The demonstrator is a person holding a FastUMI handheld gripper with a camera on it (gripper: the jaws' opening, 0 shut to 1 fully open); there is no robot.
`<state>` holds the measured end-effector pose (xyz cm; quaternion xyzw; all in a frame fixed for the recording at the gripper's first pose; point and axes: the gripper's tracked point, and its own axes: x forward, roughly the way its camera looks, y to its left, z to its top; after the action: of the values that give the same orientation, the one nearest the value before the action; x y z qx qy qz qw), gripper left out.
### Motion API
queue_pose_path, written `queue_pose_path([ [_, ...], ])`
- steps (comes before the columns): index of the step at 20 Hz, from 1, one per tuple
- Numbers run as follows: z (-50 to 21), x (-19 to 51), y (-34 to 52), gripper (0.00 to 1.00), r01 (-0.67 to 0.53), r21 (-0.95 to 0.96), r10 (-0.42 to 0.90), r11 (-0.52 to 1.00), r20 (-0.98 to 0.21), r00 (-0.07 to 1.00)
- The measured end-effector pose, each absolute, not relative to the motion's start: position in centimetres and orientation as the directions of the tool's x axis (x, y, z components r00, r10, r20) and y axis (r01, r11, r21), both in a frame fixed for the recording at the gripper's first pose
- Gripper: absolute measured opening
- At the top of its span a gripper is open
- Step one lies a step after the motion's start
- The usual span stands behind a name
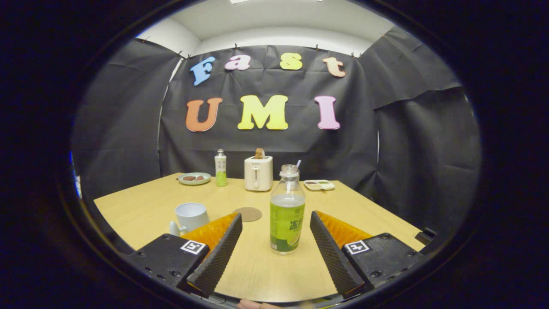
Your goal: Take the bottle from table, then pour the juice into the cup, finally place the bottle on the coaster
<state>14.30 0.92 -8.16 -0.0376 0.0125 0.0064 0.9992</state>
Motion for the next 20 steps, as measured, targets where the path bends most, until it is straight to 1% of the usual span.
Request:
queue_pose_path([
  [4, -8.2, 17.8, 0.0, 1.00, -0.011, -0.060, 0.011, 0.998, -0.005, 1.000],
  [6, -8.9, 19.2, -0.2, 1.00, -0.031, -0.038, 0.030, 0.999, -0.022, 0.999],
  [8, -8.6, 20.2, 0.1, 1.00, -0.067, -0.031, 0.066, 0.997, -0.009, 0.998],
  [11, -8.6, 21.7, 0.3, 1.00, -0.082, -0.044, 0.082, 0.996, 0.009, 0.997],
  [16, -9.9, 24.8, -0.5, 1.00, -0.044, -0.091, 0.040, 0.995, -0.038, 0.998],
  [18, -9.4, 23.9, -0.4, 0.81, -0.041, -0.060, 0.038, 0.997, -0.044, 0.998],
  [20, -8.8, 23.4, -0.4, 0.80, -0.053, -0.038, 0.052, 0.998, -0.038, 0.998],
])
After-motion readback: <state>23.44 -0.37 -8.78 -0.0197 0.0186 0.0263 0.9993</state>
